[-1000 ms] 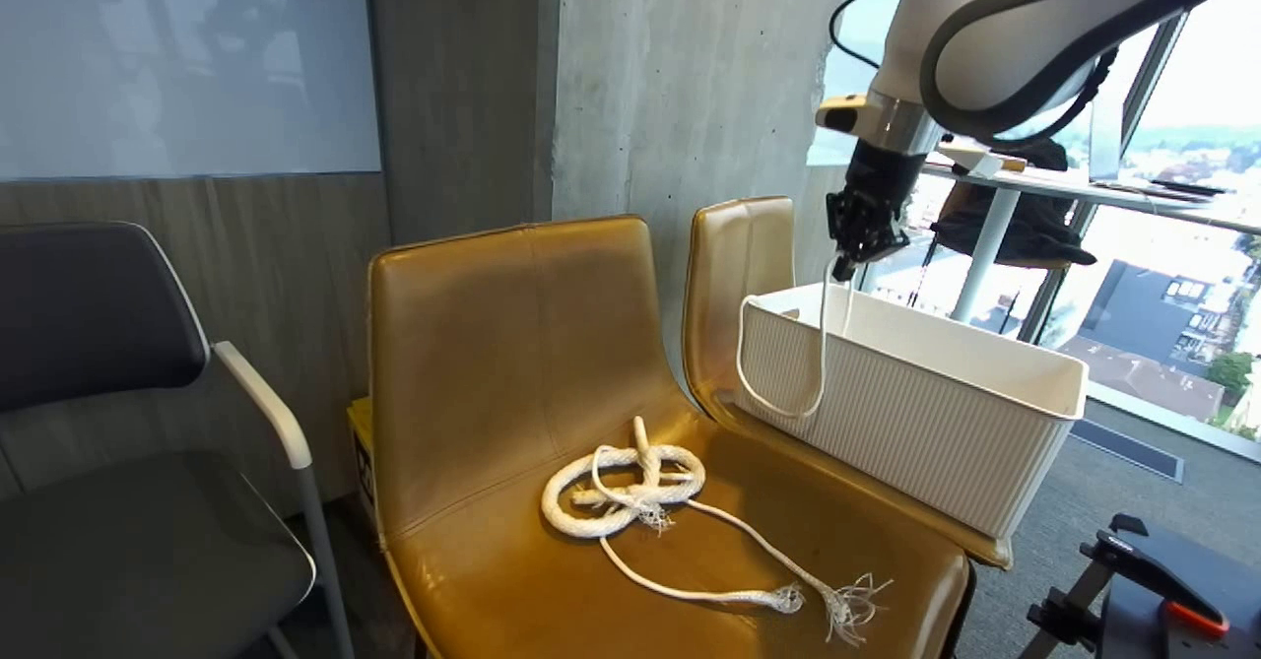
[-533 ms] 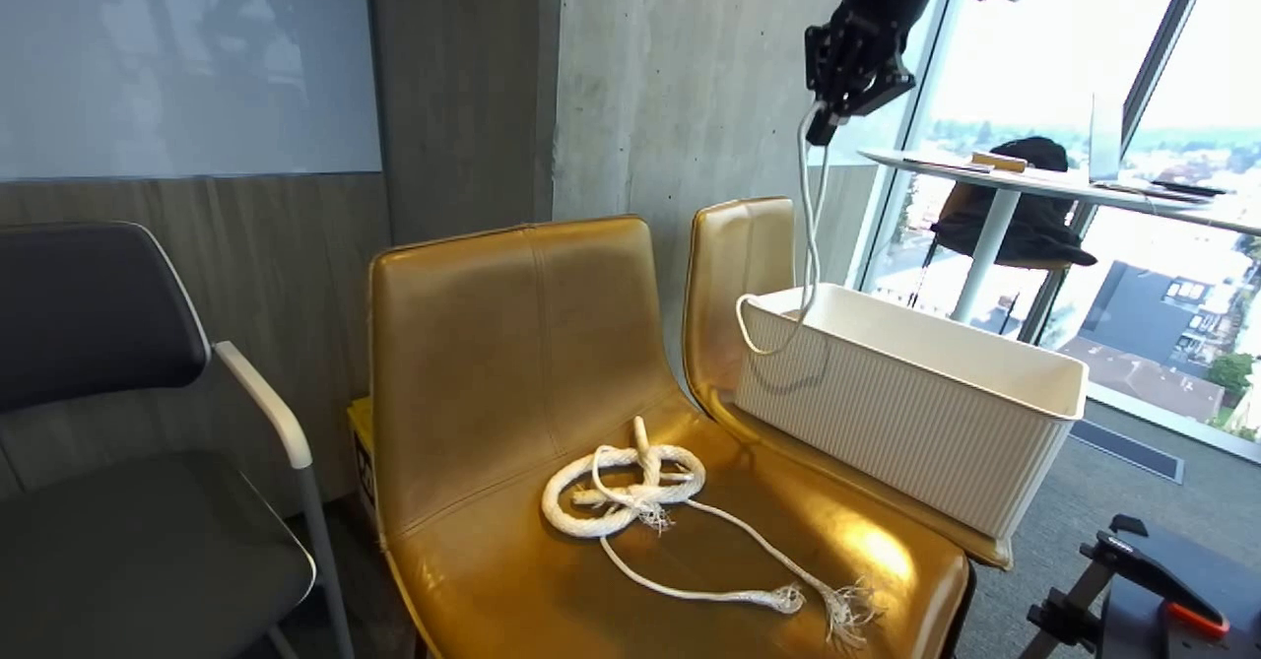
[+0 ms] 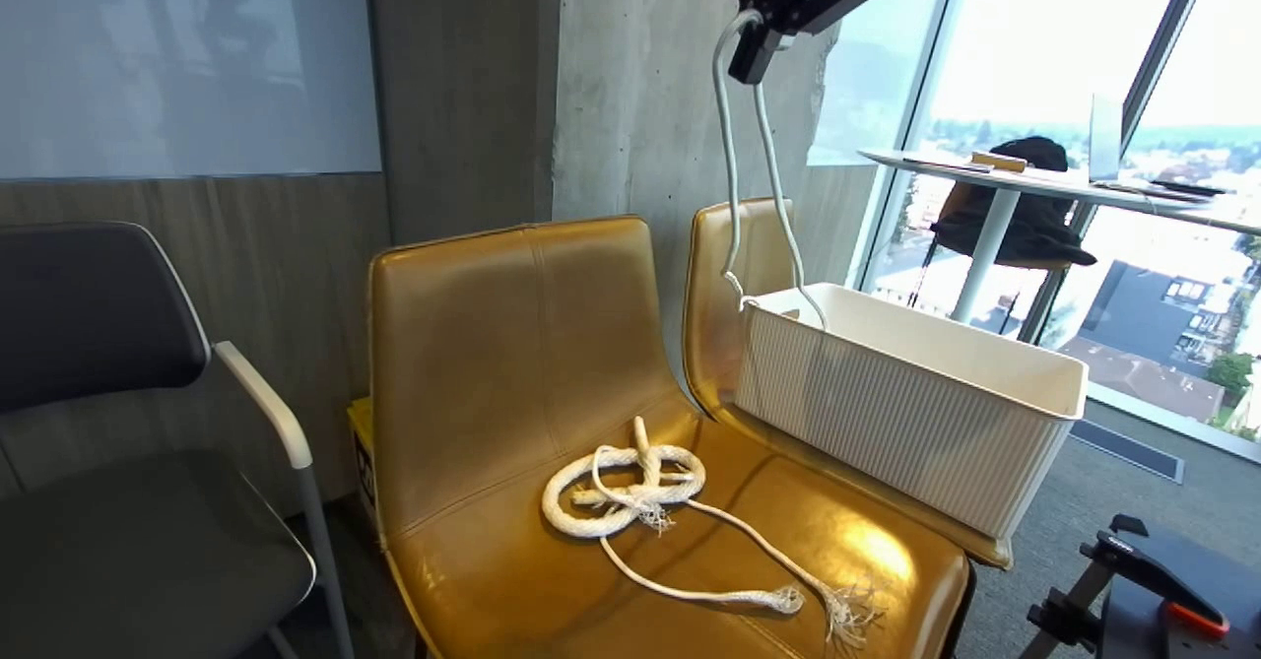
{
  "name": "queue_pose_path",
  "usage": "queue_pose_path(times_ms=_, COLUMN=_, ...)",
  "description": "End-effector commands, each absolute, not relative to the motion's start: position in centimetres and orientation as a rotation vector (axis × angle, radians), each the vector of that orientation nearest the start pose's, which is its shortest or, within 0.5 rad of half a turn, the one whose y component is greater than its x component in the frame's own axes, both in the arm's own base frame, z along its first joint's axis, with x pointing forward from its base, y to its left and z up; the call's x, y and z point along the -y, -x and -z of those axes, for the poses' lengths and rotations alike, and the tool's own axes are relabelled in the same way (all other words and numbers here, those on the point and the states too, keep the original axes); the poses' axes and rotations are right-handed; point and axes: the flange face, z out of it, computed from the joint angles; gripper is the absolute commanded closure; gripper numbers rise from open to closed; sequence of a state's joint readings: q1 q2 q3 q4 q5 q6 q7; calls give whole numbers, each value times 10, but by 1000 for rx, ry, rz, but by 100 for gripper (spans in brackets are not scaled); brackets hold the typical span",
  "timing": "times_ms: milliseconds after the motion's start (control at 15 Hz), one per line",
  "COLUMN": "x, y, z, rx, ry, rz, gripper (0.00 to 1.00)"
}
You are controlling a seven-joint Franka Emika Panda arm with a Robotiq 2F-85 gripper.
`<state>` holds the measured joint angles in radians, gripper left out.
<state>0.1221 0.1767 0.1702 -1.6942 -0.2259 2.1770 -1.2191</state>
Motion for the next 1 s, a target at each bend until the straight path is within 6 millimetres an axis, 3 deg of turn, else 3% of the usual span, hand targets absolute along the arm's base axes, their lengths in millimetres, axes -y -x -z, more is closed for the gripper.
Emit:
queue_pose_path(times_ms=0, x=-254, y=-617, z=-518, rx=-2134, ry=-1900, rz=-276, gripper=99)
queue_pose_path(times_ms=267, x=-354, y=-614, z=-500, rx=-2229, ry=-1841, rz=-275, gripper=99)
queue_pose_path(times_ms=467, x=-414, y=-609, z=-479, rx=-2277, ry=-1816, rz=-269, gripper=99)
queue_pose_path(times_ms=733, x=-467, y=-608, z=-454, rx=-2322, ry=-1802, rz=-261, gripper=99)
queue_pose_path(times_ms=933, x=-491, y=-610, z=-439, rx=-2356, ry=-1793, rz=-252, gripper=99)
